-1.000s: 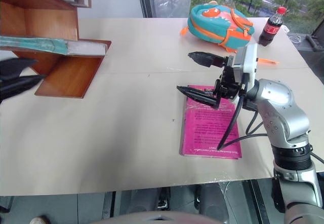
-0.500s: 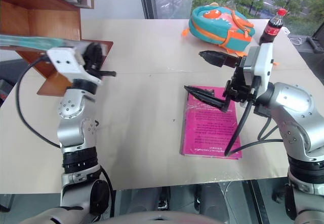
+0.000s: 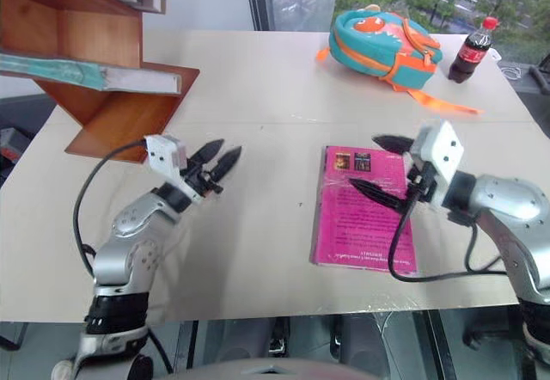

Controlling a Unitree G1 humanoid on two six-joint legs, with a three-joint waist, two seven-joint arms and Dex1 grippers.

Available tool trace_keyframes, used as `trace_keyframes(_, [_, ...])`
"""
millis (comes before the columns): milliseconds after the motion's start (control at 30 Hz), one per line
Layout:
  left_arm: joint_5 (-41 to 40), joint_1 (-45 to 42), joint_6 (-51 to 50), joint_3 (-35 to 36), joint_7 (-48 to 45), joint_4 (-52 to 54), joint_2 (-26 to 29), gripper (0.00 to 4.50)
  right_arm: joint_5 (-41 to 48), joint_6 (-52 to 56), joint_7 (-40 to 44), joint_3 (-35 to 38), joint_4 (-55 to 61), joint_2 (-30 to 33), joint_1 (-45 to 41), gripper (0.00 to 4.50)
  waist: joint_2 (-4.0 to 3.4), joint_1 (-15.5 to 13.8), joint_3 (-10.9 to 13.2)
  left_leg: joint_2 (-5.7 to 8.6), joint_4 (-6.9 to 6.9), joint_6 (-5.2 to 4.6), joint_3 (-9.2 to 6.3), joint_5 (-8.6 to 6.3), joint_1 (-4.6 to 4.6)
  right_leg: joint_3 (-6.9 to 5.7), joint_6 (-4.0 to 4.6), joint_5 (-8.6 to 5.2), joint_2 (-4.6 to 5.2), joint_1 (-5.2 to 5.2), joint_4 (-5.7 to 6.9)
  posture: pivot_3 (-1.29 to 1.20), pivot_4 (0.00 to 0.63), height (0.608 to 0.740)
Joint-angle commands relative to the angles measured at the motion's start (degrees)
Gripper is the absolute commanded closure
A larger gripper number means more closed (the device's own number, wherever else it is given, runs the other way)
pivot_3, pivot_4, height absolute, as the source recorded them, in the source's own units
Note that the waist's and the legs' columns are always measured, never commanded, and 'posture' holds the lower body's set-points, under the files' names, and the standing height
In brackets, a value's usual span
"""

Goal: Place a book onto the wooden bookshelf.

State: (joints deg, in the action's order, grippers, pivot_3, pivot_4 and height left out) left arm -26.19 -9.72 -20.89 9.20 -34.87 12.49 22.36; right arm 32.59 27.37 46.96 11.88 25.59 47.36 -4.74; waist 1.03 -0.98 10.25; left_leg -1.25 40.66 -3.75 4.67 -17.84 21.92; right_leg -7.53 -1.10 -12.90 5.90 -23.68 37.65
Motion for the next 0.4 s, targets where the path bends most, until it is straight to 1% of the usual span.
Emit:
trace_keyframes(33, [-4.05,2.8,-1.72,4.0,-3.92,4.67,4.41,0.07,-2.18,-2.2,2.07,7.15,-0.52,2.61,5.71,0.0,-0.09,0.12,0.02,-0.03,-0.02,0.0,0.0,0.0,-0.05,0.03,0.0,-0.01,0.01,0.01,0.01,0.0,0.15,0.74])
trace_keyframes(100, [-6.07,6.95,-2.73,6.94,-6.68,6.96,8.09,0.02,-2.61,-2.51,3.78,12.67,-0.9,3.57,11.43,0.0,-0.12,0.16,0.02,-0.03,-0.02,0.01,0.01,0.0,-0.08,0.06,-0.01,-0.01,0.04,0.01,0.03,0.0,0.15,0.74])
trace_keyframes(200, [-4.45,15.12,-1.18,10.67,-10.37,9.67,13.88,0.02,-5.57,-4.16,5.97,19.79,-1.68,4.64,19.59,0.0,-0.16,0.16,0.0,-0.05,-0.1,0.01,0.05,-0.01,-0.17,0.2,-0.01,-0.02,0.11,0.02,-0.01,0.0,0.15,0.74])
trace_keyframes(300, [-4.51,20.85,-0.46,13.51,-13.3,10.11,17.46,0.02,-7.14,-5.58,8.04,22.69,-2.67,4.7,24.71,0.0,-0.19,0.07,-0.02,-0.05,-0.2,0.01,0.09,-0.01,-0.19,0.23,-0.03,-0.04,0.1,0.02,-0.09,0.0,0.15,0.74])
trace_keyframes(333, [-5.22,21.67,-0.59,14.16,-13.86,10.35,18.02,0.02,-7.44,-5.93,8.18,23.06,-3.12,4.62,25.23,0.0,-0.19,0.06,-0.02,-0.05,-0.2,0.01,0.07,-0.01,-0.17,0.22,-0.19,-0.14,0.11,0.01,-0.13,0.0,0.15,0.74])
trace_keyframes(400, [-5.41,22.15,-0.57,15.01,-14.81,10.14,19.38,0.02,-7.07,-5.81,8.65,23.32,-3.75,4.54,25.17,0.0,-0.19,-0.01,-0.02,-0.05,-0.2,0.01,0.06,-0.02,-0.16,0.21,-0.24,-0.17,0.13,0.02,-0.19,0.0,0.15,0.74])
